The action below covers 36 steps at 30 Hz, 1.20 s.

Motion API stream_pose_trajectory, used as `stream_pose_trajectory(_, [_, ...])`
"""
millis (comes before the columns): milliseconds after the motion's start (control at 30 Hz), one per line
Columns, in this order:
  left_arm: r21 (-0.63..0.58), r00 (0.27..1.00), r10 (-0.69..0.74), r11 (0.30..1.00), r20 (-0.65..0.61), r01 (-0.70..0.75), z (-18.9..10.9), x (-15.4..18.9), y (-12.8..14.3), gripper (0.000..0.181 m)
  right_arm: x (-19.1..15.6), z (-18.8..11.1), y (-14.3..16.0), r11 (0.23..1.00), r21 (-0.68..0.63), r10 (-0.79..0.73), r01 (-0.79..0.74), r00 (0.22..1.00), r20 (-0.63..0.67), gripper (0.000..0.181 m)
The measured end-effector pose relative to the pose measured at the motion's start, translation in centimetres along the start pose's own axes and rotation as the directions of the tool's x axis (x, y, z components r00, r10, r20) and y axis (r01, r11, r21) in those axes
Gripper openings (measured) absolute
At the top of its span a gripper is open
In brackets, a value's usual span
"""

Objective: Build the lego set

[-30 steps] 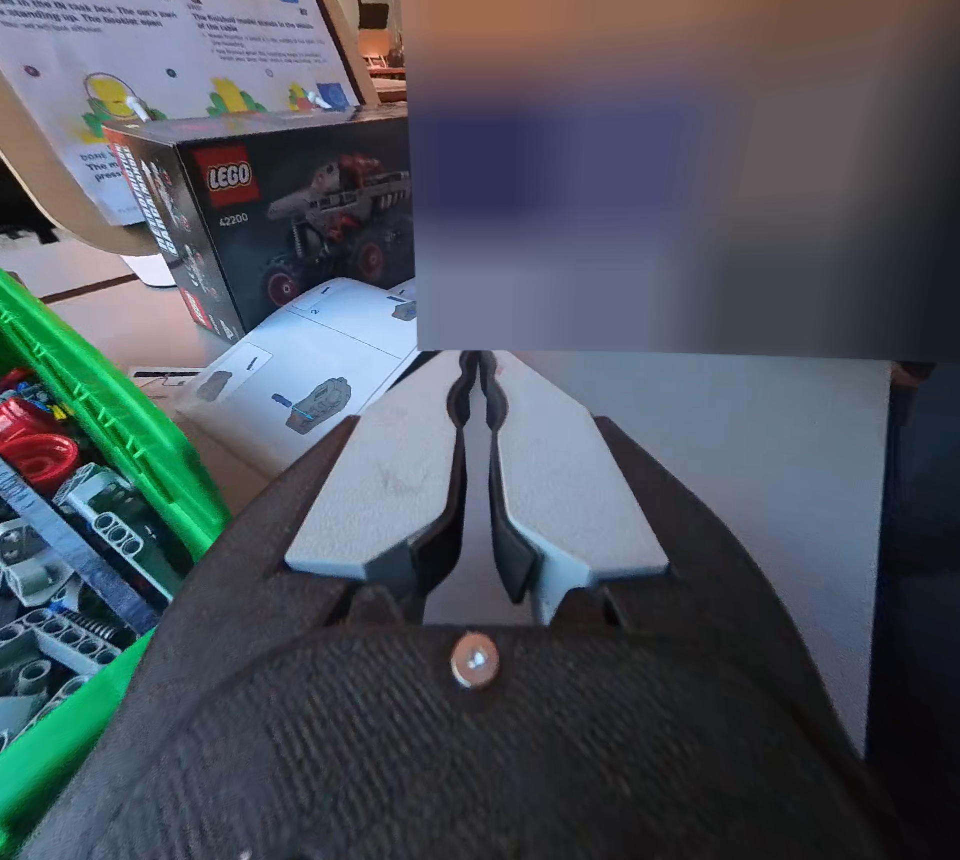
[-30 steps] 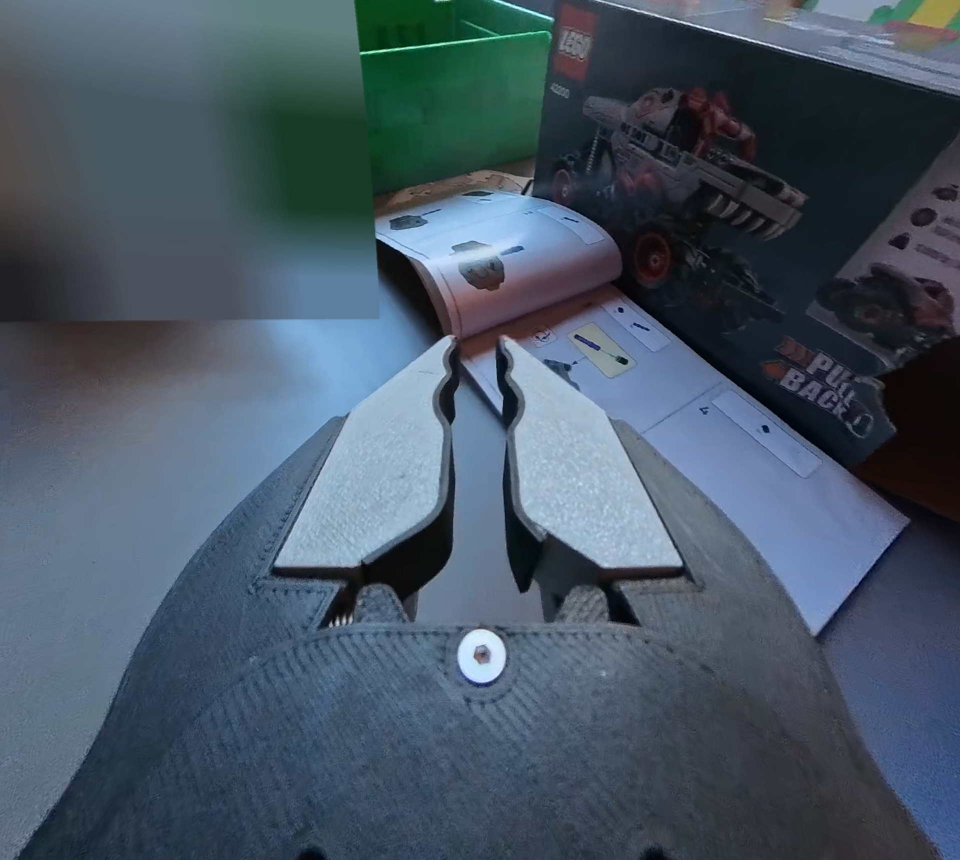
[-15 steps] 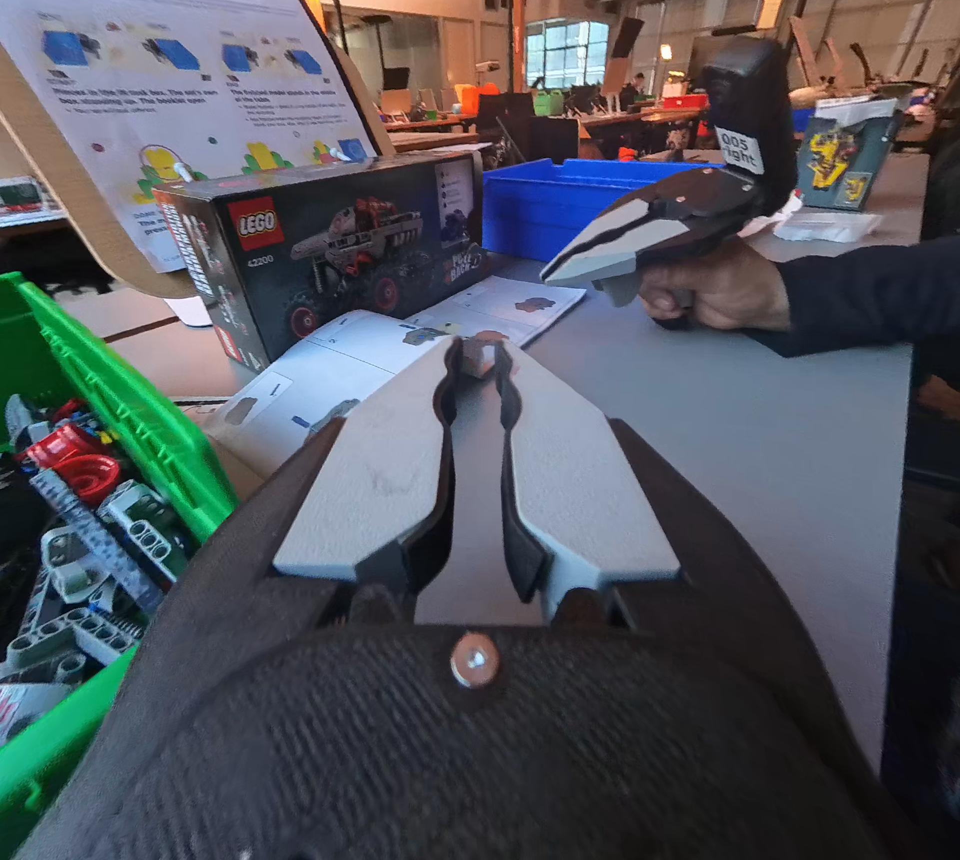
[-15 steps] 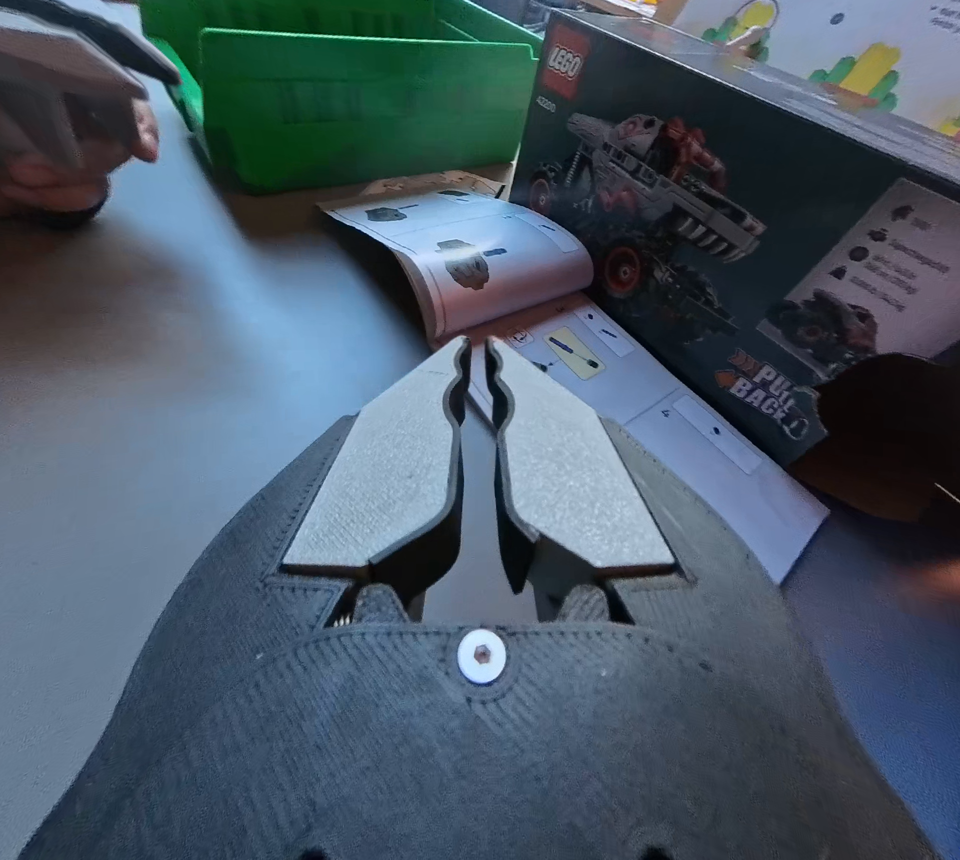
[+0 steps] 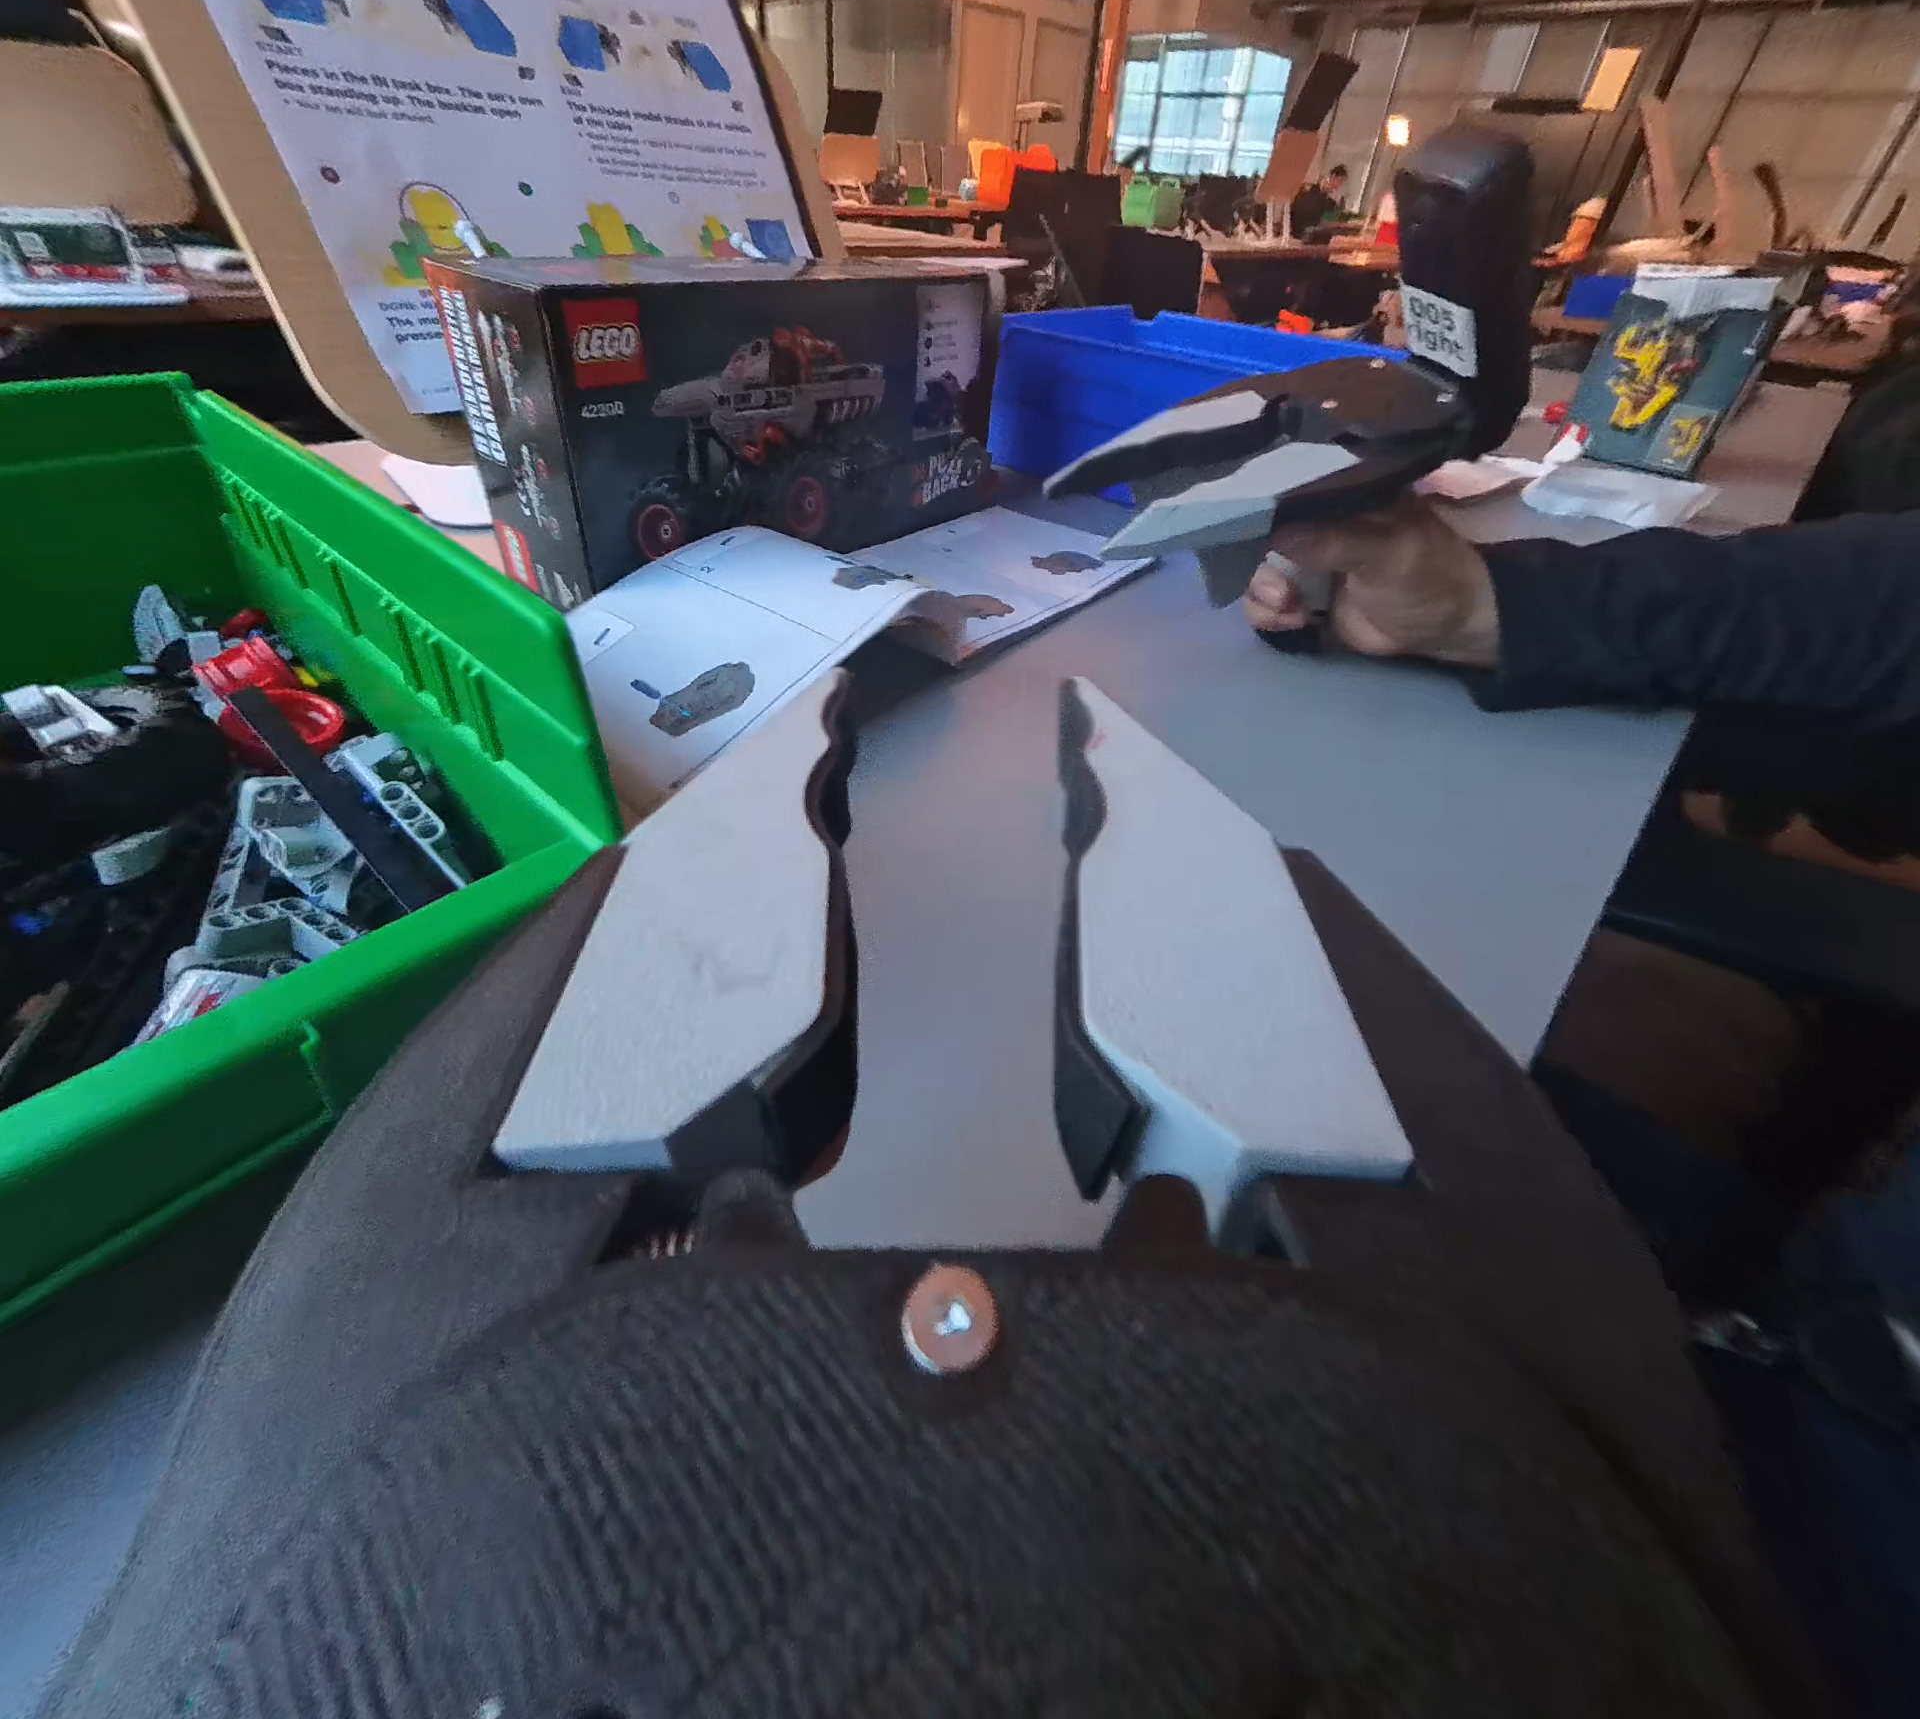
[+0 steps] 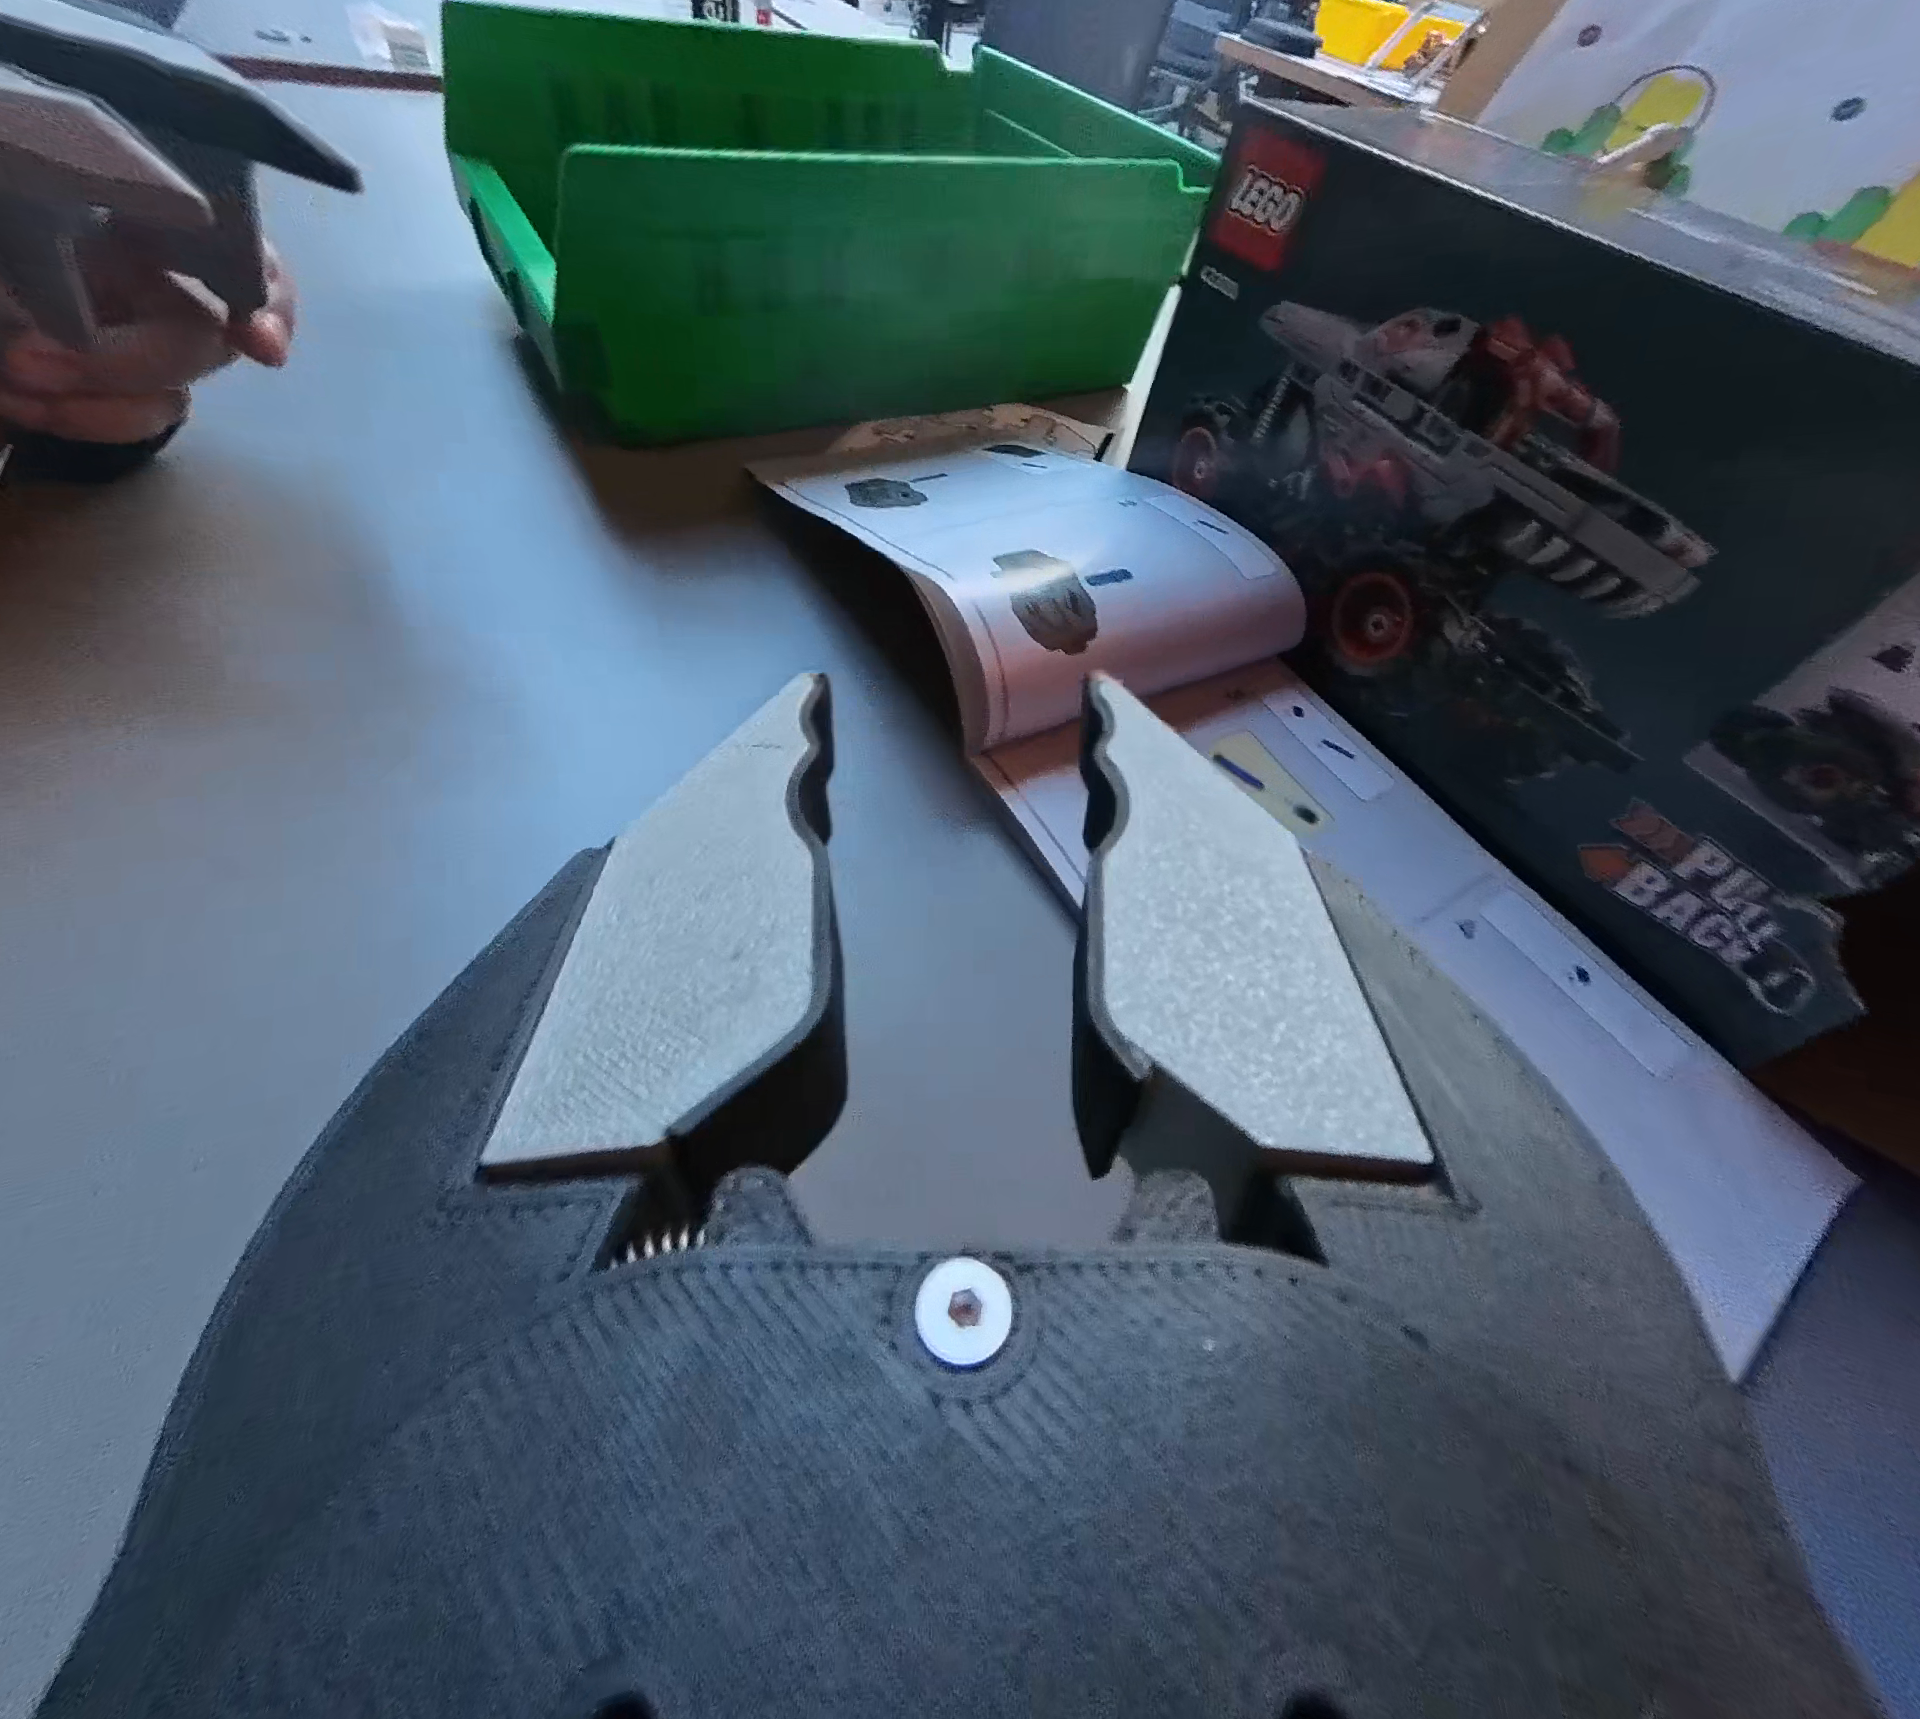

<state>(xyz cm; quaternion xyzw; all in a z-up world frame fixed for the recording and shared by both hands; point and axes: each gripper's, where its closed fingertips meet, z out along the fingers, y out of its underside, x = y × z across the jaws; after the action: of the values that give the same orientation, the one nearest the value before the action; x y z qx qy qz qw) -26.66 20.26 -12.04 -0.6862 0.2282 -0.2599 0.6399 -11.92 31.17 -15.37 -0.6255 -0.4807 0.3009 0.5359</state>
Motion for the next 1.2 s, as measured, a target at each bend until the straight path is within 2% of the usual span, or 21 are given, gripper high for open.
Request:
stream_pose_trajectory(67, [-0.083,0.999,0.013,0.996,-0.051,-0.017,-0.4,0.4,1.1,0.044,-0.3,0.6,-0.4,1.000,0.010,-0.026,0.026,1.000,0.004,0.046])
stream_pose_trajectory(167, [-0.290,0.984,0.148,0.942,-0.094,-0.169,-1.9,-0.4,4.1,0.057,-0.9,1.6,-0.8,0.998,0.024,-0.053,0.052,0.998,0.021,0.045])
stream_pose_trajectory(267, [-0.256,0.966,0.223,0.934,-0.131,-0.250,-3.8,-1.1,3.7,0.054,-0.8,2.8,-1.7,0.997,0.063,-0.047,0.046,0.999,0.020,0.040])
stream_pose_trajectory(367, [-0.199,0.970,0.189,0.955,-0.154,-0.218,-5.6,-2.8,1.5,0.053,-0.5,4.4,-2.8,0.993,0.112,-0.028,0.024,0.999,0.032,0.039])
stream_pose_trajectory(500, [-0.152,0.963,0.257,0.951,-0.085,-0.268,-6.2,-7.8,-4.8,0.047,-0.5,5.8,-3.4,0.991,0.127,-0.036,0.030,0.999,0.039,0.038])
stream_pose_trajectory(567, [-0.196,0.953,0.301,0.933,-0.037,-0.302,-5.1,-10.8,-7.3,0.043,-0.6,5.6,-3.5,0.990,0.138,-0.037,0.032,0.999,0.038,0.038])
stream_pose_trajectory(600, [-0.254,0.953,0.302,0.919,-0.035,-0.301,-4.1,-12.3,-7.6,0.041,-0.6,5.4,-3.7,0.988,0.152,-0.036,0.030,0.999,0.035,0.037])
stream_pose_trajectory(667, [-0.400,0.962,0.271,0.878,-0.034,-0.262,-2.0,-15.5,-6.7,0.042,-0.7,5.0,-3.8,0.986,0.164,-0.031,0.025,0.999,0.037,0.034])
stream_pose_trajectory(733, [-0.511,0.987,0.158,0.849,0.000,-0.136,0.4,-18.0,-5.3,0.038,-0.6,4.8,-3.6,0.987,0.160,-0.020,0.013,0.999,0.043,0.027])
stream_pose_trajectory(800, [-0.658,0.997,0.062,0.750,-0.037,-0.071,1.8,-19.0,-2.4,0.038,-0.2,4.6,-3.7,0.986,0.167,-0.011,0.006,1.000,0.029,0.027])
stream_pose_trajectory(900, [-0.834,0.984,0.175,0.547,0.029,-0.073,2.1,-23.0,2.3,0.037,0.2,4.4,-3.5,0.988,0.157,-0.004,0.000,1.000,0.021,0.029])
stream_pose_trajectory(933, [-0.832,0.963,0.260,0.547,0.064,-0.092,2.7,-24.5,2.4,0.013,0.1,4.3,-3.3,0.989,0.148,-0.005,0.002,1.000,0.024,0.028])
stream_pose_trajectory(967, [-0.849,0.933,0.351,0.515,0.083,-0.118,3.0,-26.0,2.5,0.000,0.0,4.3,-3.2,0.991,0.137,-0.011,0.007,1.000,0.026,0.025])
stream_pose_trajectory(1033, [-0.901,0.865,0.492,0.412,0.097,-0.133,3.0,-28.4,2.6,0.001,0.2,4.2,-3.0,0.992,0.121,-0.029,0.029,1.000,-0.006,0.023])
stream_pose_trajectory(1067, [-0.911,0.840,0.535,0.385,0.093,-0.145,3.2,-28.9,2.4,0.002,0.2,4.2,-3.0,0.992,0.119,-0.043,0.044,0.999,-0.015,0.023])
stream_pose_trajectory(1133, [-0.912,0.821,0.565,0.372,0.075,-0.172,3.4,-28.9,1.9,0.012,0.0,4.3,-3.1,0.992,0.113,-0.058,0.060,0.998,-0.022,0.023])
stream_pose_trajectory(1200, [-0.885,0.830,0.548,0.430,0.101,-0.176,3.6,-28.3,0.4,0.013,-0.2,4.3,-3.0,0.992,0.105,-0.073,0.075,0.997,-0.024,0.022])
